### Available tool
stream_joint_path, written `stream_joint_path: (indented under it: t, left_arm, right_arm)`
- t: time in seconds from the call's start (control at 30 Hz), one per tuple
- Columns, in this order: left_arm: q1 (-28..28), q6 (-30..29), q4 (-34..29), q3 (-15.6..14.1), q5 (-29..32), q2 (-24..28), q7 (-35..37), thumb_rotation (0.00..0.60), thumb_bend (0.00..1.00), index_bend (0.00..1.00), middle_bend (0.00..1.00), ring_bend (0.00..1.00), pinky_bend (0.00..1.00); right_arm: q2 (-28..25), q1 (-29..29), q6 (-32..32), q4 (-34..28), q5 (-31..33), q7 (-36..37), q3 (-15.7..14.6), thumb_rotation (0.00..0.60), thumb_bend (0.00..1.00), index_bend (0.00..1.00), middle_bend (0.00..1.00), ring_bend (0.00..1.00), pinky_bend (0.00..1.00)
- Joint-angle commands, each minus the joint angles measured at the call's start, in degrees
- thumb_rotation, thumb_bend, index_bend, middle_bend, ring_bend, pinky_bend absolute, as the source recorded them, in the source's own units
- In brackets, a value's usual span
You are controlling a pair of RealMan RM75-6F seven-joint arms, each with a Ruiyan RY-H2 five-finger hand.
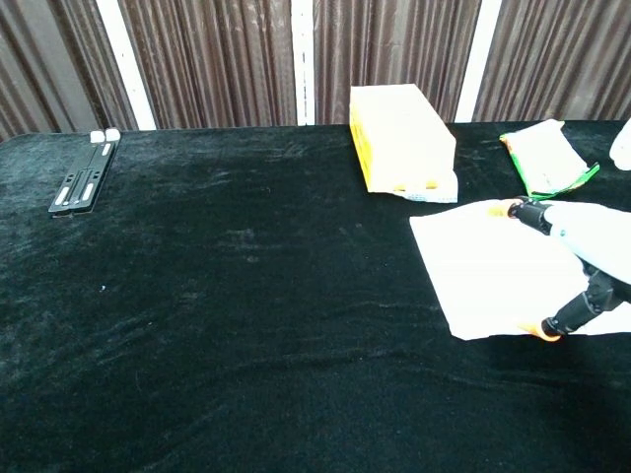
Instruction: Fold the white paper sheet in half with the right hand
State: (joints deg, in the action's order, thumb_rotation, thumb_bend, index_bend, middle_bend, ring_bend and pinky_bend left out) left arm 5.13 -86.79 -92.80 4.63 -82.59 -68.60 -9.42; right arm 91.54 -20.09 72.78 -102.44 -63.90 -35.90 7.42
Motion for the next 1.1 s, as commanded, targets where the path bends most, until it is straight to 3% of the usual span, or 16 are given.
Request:
stream_joint_path:
  t: [0.03, 0.17, 0.53, 1.1]
  left_arm:
    - [-0.1, -0.2, -0.1, 0.1, 0.0, 0.1, 0.3, 0.6, 0.11, 0.0, 0.0, 0.0, 0.0]
    - [-0.1, 0.0, -0.2, 0.3, 0.4, 0.3, 0.5, 0.6, 0.11, 0.0, 0.0, 0.0, 0.0]
    - [-0.1, -0.2, -0.3, 0.4, 0.5, 0.5, 1.1, 0.6, 0.11, 0.0, 0.0, 0.0, 0.0]
    - [-0.1, -0.3, -0.2, 0.6, 0.7, 0.2, 1.2, 0.6, 0.11, 0.0, 0.0, 0.0, 0.0]
  right_arm:
    - [1.7, -0.4, -0.6, 3.2, 0.1, 1.8, -0.1, 0.6, 0.13, 0.0, 0.0, 0.0, 0.0]
    - [4.2, -1.1, -2.3, 8.3, 2.1, 2.9, -0.1, 0.6, 0.13, 0.0, 0.0, 0.0, 0.0]
    - [6.4, -1.8, -2.6, 13.3, 1.8, 4.9, 0.2, 0.6, 0.13, 0.0, 0.0, 0.0, 0.0]
    - [7.8, -2.5, -3.6, 16.6, 2.5, 5.3, 0.1, 0.6, 0.13, 0.0, 0.0, 0.0, 0.0]
